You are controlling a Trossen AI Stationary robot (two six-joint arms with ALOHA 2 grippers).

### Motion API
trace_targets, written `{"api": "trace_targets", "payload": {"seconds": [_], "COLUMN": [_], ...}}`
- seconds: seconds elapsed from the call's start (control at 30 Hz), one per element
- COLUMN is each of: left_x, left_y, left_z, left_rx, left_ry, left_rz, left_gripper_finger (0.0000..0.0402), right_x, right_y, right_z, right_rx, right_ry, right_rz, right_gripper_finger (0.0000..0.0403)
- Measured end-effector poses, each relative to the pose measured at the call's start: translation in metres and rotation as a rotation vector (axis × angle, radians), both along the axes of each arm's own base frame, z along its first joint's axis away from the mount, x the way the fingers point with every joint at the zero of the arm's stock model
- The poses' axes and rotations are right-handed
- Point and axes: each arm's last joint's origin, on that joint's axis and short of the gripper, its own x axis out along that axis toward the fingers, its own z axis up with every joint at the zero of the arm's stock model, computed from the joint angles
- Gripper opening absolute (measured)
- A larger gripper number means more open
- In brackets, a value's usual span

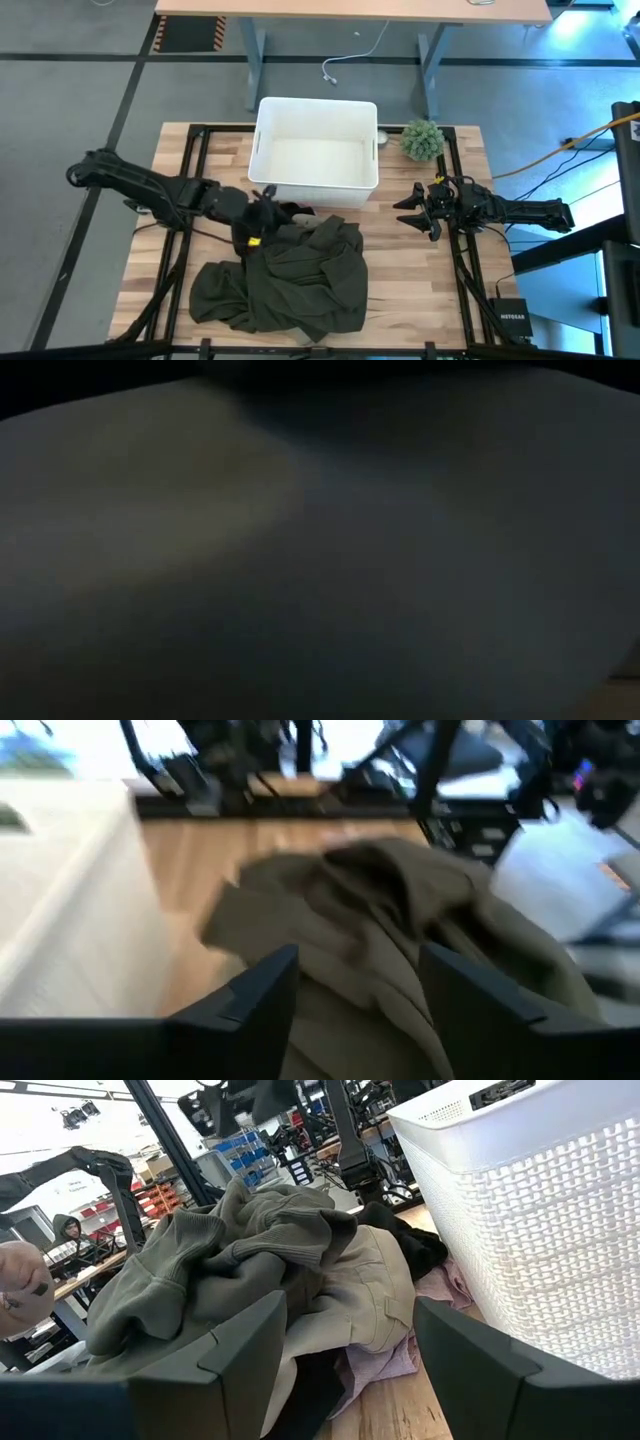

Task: Sort clothes
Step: Put the green jacket into the white bin

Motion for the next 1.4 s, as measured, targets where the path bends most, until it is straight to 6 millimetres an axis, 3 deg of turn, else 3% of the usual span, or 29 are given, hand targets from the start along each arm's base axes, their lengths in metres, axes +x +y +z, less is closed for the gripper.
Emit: {"api": "trace_targets", "payload": {"seconds": [0.2, 0.57, 0.7, 0.83, 1.07, 1.4], "left_x": [0.006, 0.033, 0.043, 0.049, 0.052, 0.058], "left_y": [-0.011, -0.032, -0.036, -0.037, -0.034, -0.024], "left_z": [-0.017, -0.063, -0.078, -0.084, -0.063, 0.003], "left_rx": [-0.025, 0.085, 0.111, 0.163, 0.314, 0.511], "left_ry": [0.107, 0.252, 0.286, 0.269, 0.082, -0.301], "left_rz": [-0.009, -0.071, -0.069, -0.070, 0.000, 0.196], "left_gripper_finger": [0.0238, 0.0238, 0.0209, 0.0147, 0.0017, 0.0005], "right_x": [0.000, 0.000, 0.000, 0.000, 0.000, 0.000], "right_y": [0.000, 0.000, 0.000, 0.000, 0.000, 0.000], "right_z": [0.000, 0.000, 0.000, 0.000, 0.000, 0.000], "right_rx": [0.000, 0.000, 0.000, 0.000, 0.000, 0.000], "right_ry": [0.000, 0.000, 0.000, 0.000, 0.000, 0.000], "right_rz": [0.000, 0.000, 0.000, 0.000, 0.000, 0.000], "right_gripper_finger": [0.0237, 0.0237, 0.0237, 0.0237, 0.0237, 0.0237]}}
